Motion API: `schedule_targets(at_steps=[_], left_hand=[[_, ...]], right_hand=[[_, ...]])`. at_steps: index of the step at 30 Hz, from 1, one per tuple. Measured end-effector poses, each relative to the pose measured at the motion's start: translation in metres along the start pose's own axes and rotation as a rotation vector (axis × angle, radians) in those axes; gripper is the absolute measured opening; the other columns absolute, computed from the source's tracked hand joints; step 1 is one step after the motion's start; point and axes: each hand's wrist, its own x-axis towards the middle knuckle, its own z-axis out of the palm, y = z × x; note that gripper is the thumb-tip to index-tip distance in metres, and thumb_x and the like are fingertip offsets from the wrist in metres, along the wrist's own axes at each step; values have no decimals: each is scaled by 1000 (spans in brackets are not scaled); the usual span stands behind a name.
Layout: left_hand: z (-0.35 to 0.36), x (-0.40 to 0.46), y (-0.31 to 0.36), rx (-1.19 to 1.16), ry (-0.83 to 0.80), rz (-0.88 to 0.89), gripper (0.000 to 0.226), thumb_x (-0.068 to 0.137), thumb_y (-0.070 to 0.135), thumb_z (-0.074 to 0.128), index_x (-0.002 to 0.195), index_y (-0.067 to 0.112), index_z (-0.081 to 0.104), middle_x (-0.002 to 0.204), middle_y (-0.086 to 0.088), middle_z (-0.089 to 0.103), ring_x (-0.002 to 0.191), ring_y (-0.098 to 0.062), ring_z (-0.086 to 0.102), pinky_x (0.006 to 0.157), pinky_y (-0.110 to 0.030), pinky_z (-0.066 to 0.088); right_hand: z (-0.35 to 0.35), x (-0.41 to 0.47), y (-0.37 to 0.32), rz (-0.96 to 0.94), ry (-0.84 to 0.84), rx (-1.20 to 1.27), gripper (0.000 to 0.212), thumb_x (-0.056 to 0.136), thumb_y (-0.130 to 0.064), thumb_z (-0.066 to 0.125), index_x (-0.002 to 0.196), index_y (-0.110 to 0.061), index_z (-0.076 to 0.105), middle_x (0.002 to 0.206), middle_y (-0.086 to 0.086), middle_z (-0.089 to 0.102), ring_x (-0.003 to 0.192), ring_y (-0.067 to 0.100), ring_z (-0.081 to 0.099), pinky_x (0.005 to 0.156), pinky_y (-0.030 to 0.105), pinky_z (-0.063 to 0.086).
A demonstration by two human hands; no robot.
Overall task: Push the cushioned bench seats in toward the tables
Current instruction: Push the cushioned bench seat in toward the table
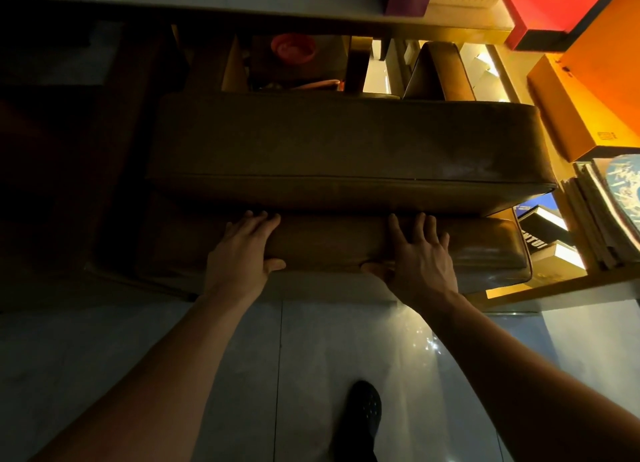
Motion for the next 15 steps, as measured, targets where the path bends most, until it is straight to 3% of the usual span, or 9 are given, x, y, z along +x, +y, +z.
schedule_targets(at_steps=[15], left_hand=[[-2,1,2,28,-50,4,84,87,47,68,154,30,21,161,3,21,149,-23,12,117,-47,21]], right_hand=[[1,-6,1,7,28,47,105,79,-83,40,157,-25,-1,162,25,-1,150,43,-5,120,60,9]])
